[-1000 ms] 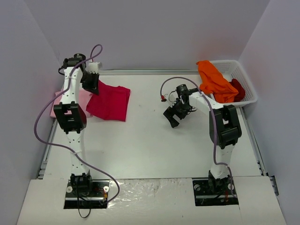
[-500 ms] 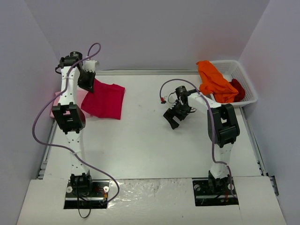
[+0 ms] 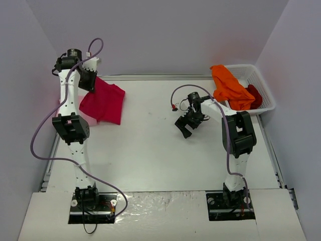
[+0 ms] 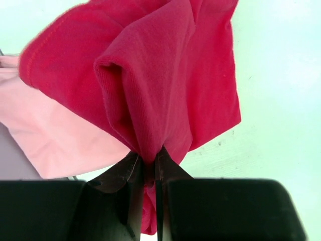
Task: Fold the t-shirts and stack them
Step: Put the neatly folded tshirt into the corner of the board with the left arm
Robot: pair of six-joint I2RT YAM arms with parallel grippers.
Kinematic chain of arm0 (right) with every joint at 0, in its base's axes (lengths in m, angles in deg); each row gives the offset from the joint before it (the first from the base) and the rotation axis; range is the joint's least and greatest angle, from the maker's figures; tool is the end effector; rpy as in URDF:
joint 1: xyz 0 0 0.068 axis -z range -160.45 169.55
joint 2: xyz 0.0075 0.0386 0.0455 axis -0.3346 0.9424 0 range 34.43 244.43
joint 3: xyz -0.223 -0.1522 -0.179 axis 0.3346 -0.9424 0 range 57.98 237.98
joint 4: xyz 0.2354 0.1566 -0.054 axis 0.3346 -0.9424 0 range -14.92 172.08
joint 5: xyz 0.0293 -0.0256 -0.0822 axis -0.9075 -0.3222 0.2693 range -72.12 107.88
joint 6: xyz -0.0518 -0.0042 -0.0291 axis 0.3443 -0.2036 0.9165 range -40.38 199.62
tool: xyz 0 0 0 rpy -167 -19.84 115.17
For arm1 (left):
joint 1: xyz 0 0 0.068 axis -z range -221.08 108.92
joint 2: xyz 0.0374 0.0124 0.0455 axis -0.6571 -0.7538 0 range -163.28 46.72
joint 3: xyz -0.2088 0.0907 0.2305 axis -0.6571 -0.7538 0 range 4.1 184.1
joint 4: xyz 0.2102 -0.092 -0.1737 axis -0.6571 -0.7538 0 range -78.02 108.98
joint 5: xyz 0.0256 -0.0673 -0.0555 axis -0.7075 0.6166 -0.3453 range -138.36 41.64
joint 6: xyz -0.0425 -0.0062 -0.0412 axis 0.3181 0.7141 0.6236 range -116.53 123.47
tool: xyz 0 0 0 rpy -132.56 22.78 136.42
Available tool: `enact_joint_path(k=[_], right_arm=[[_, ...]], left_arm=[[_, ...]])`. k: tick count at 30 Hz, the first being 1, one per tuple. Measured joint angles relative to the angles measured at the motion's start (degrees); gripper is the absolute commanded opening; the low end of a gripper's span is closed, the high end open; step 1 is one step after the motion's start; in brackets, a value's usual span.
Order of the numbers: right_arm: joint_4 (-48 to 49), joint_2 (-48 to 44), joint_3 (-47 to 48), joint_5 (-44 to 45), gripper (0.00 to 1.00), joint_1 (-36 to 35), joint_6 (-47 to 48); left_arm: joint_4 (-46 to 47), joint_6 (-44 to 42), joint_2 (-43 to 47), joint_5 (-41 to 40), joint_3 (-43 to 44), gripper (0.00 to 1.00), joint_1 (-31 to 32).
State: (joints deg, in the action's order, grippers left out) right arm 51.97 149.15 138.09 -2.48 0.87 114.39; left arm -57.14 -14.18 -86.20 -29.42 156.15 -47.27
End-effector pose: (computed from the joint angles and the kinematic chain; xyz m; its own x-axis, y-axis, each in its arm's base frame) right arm 0.4311 0.1617 0.1915 -0.4521 -0.7172 -0.5303 -0.8508 0.5253 0.0149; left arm 0.5351 0.0438 0.3947 -0.7721 0.2048 -0.6017 0.3231 0.9417 -0.0941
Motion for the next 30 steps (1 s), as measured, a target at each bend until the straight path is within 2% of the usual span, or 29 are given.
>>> enact_joint_path(k=[22, 30], right_arm=[[0.63, 0.76, 0.46, 2.51, 1.0, -0.09, 0.0], [1.22, 1.29, 0.83, 4.31, 1.0, -0.09, 0.04]], left_arm=[[-0.55, -3.54, 3.82, -2.78, 0.52, 0.02, -3.04], [-0.9, -5.35, 8.28, -4.15, -0.02, 0.02, -3.69]])
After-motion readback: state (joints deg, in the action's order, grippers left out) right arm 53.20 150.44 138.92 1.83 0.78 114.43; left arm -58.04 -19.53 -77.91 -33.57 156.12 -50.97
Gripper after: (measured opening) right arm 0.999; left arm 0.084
